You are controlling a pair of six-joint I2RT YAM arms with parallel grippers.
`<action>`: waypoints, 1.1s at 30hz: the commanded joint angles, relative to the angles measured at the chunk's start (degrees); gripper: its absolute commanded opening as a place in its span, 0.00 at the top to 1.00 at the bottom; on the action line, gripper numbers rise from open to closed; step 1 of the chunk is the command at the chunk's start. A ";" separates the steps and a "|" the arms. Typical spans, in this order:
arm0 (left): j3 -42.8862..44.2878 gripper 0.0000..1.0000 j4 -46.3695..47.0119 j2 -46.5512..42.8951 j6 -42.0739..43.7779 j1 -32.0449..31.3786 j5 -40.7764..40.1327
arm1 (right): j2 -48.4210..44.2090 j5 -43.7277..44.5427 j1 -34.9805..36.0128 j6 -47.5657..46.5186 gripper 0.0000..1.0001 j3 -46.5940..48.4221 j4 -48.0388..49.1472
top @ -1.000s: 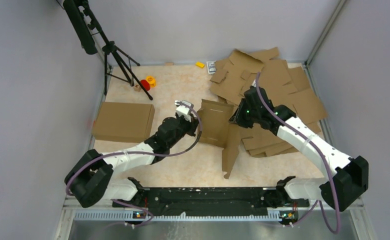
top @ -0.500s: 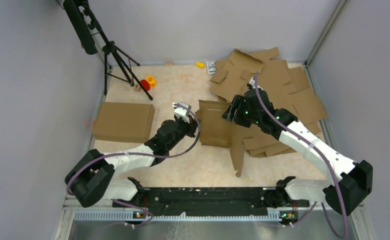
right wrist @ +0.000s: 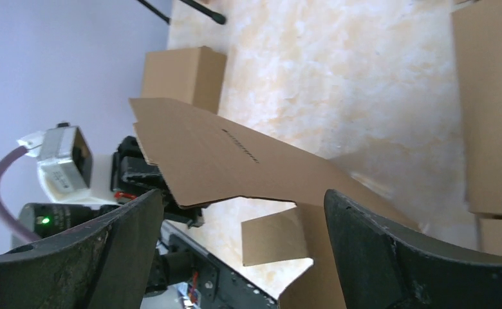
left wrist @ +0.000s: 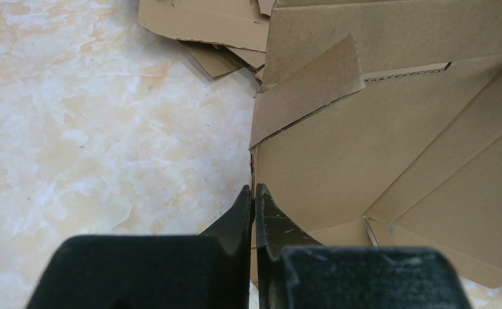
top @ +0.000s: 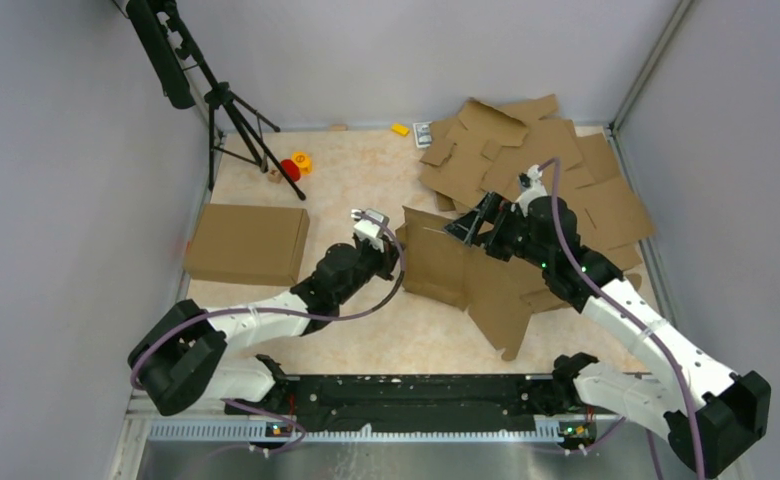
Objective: Fold the paper box
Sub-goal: Fold the paper box at the center of the board.
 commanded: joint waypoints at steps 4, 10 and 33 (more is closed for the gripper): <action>-0.16 1.00 -2.63 -0.54 1.26 -1.24 -1.32 | -3.11 -2.35 -0.96 8.79 0.06 -4.07 11.64; 0.00 1.00 -3.11 -0.57 1.07 -1.62 -2.57 | -7.99 4.37 -0.97 16.35 0.05 -8.15 13.33; 4.31 1.00 -11.84 -2.87 0.97 -7.48 -18.77 | -10.05 11.87 -0.76 36.04 0.04 -17.49 14.12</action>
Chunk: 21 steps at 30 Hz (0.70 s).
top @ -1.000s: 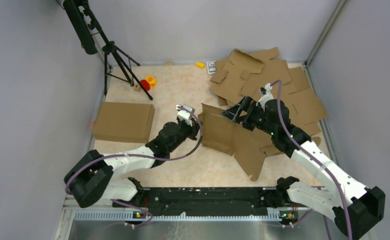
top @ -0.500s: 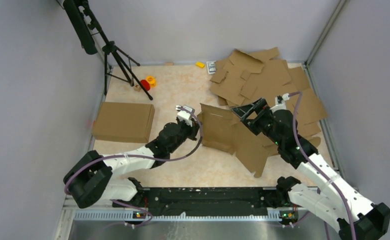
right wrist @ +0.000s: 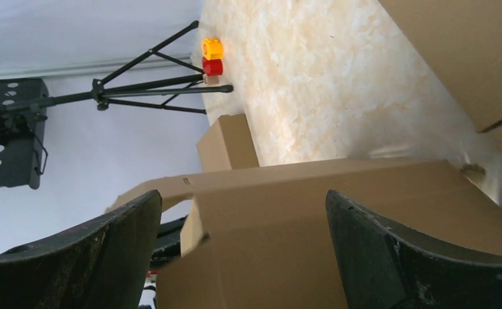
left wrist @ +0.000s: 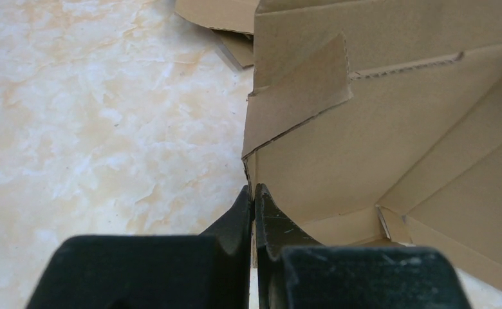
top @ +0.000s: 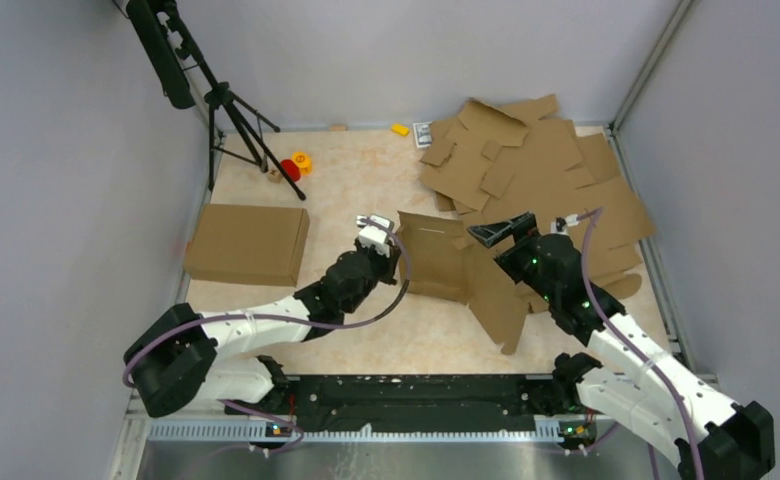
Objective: Fold the paper box
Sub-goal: Fold the paper box at the center of the board.
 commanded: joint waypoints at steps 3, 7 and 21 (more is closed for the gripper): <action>6.52 1.00 -10.93 -1.18 -1.42 -2.06 -9.19 | 4.13 2.15 0.58 4.70 0.04 0.21 11.52; 7.36 1.00 -10.48 -1.12 -2.97 -2.72 -10.44 | 5.31 3.95 1.43 6.53 0.10 0.33 14.24; 7.41 1.00 -13.39 -2.23 -4.89 -2.88 -12.69 | -6.39 12.17 0.51 -13.33 0.14 4.38 -8.40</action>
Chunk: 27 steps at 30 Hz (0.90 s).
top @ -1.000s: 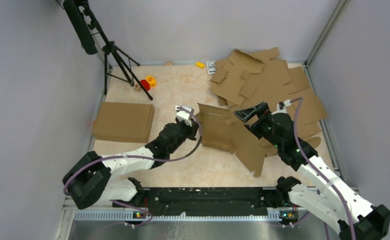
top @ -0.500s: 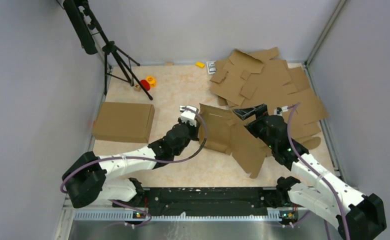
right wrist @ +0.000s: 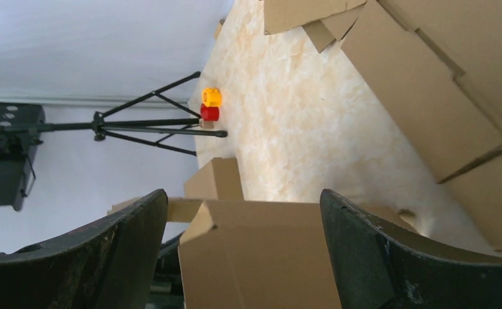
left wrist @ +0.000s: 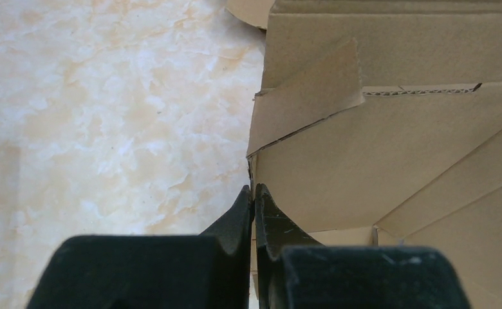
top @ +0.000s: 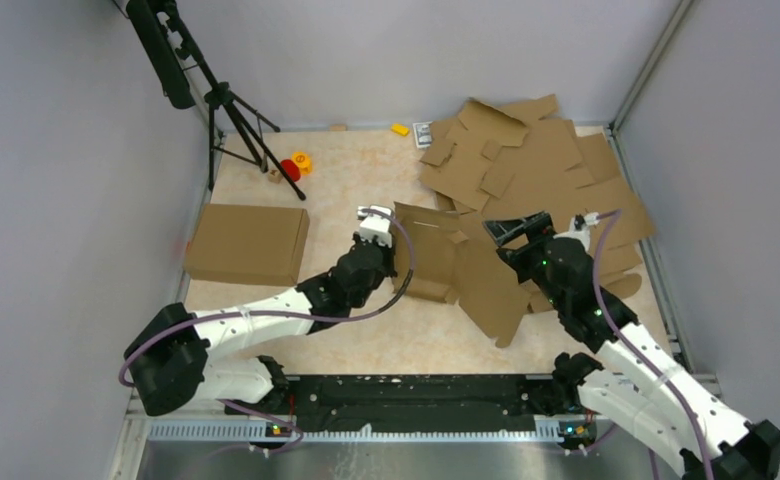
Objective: Fold the paper box
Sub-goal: Fold the paper box at the center of the board.
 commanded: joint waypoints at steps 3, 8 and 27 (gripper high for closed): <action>-3.39 1.00 3.25 -2.81 -2.40 -0.30 -0.65 | -8.61 0.52 -0.61 -9.08 0.20 1.16 -12.99; -4.64 1.00 4.03 -2.95 -2.80 -1.00 -1.06 | -10.86 -3.17 -0.63 -11.10 0.37 -0.27 -18.66; -2.53 1.00 1.27 -2.36 -3.60 -4.33 -4.25 | -1.63 -21.68 3.02 -21.02 0.92 -3.08 -4.72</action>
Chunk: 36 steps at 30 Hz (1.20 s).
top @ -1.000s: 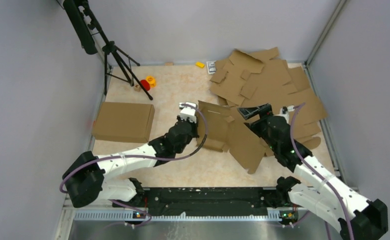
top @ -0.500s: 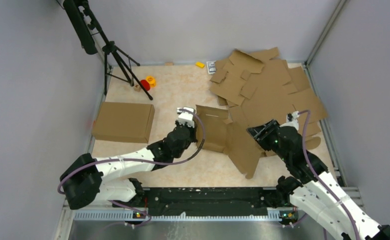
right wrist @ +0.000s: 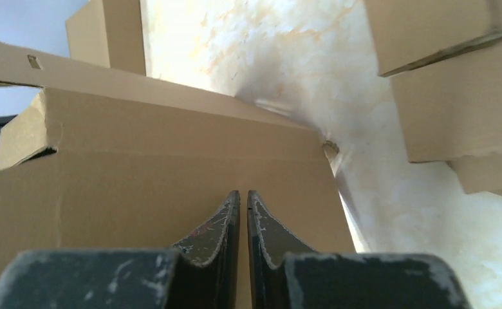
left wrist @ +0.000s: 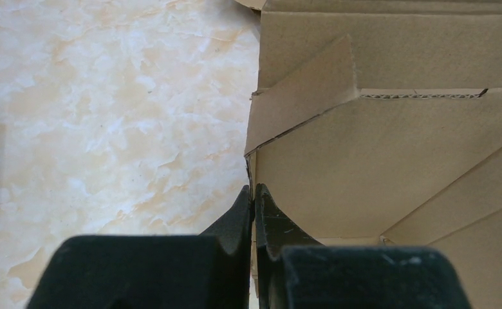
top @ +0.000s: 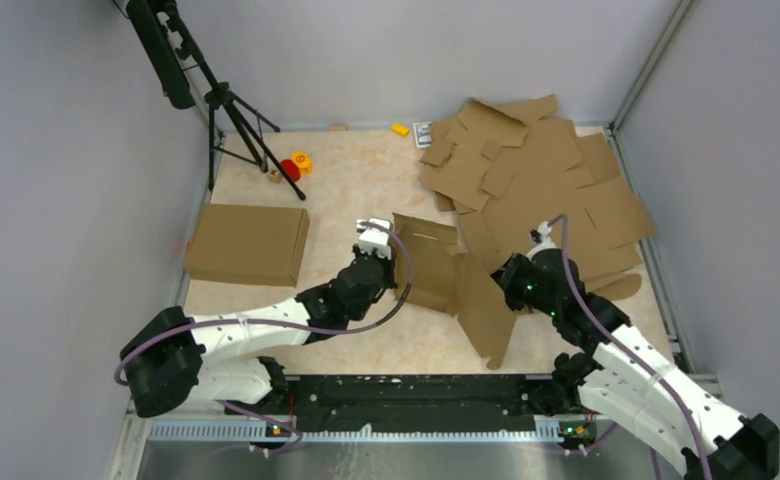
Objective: Fold the paper box
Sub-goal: Fold the paper box at the center of the board.
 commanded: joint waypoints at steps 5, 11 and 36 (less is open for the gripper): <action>2.27 1.00 -0.61 0.01 -1.27 -1.45 -1.73 | 9.16 -1.86 4.77 -1.81 0.92 3.88 14.09; 3.03 1.00 -2.71 -0.23 -2.24 -1.73 -2.19 | 14.28 -1.59 5.00 -3.14 0.88 6.05 15.94; 2.93 0.99 -5.82 -1.52 -2.55 -1.76 -5.39 | -12.81 -20.99 4.47 -20.39 0.18 5.69 -3.18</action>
